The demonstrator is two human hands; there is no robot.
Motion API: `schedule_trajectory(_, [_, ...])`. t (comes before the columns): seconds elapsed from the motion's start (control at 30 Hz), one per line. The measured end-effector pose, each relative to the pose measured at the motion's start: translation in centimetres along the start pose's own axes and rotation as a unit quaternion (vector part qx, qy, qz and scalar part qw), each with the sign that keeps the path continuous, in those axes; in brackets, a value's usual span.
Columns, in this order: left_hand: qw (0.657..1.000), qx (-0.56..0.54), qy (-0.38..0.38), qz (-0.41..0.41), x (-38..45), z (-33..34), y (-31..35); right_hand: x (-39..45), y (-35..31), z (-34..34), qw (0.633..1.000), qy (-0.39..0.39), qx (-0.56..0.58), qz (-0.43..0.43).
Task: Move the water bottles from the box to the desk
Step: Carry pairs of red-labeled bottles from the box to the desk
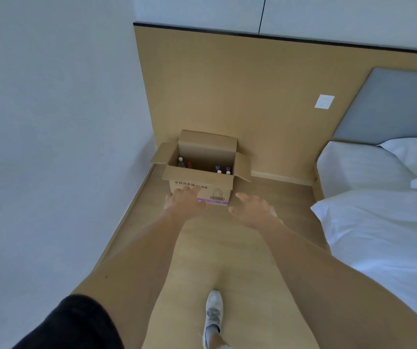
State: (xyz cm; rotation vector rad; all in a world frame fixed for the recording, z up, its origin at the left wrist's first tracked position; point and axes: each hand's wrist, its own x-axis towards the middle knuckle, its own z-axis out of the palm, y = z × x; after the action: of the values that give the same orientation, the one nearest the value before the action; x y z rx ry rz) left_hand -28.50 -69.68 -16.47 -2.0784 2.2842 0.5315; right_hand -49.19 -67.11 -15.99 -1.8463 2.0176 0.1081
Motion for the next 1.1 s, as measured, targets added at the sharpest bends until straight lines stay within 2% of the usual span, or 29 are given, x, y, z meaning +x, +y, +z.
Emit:
schedule_trajectory(0.3, [0.999, 0.012, -0.002, -0.036, 16.5, -4.8, -1.9, 17.6, -2.2, -4.5, 0.999, -0.02, 0.014, -0.027])
schedule_trajectory(0.63, [0.998, 0.008, -0.032, -0.051, 29.3, -5.7, -3.6, 29.4, -3.9, -6.6, 0.998, -0.059, 0.018, -0.004])
schedule_trajectory(0.9, [0.999, -0.018, -0.044, 0.005, 43.4, -7.9, -5.4, 41.0, -6.2, -10.8, 0.999, -0.012, 0.035, 0.026])
schedule_trajectory(1.1, [0.996, 0.014, -0.06, 0.058, 52.9, -11.5, -7.4, 49.0, -9.5, -13.1, 0.998, -0.021, 0.035, 0.056])
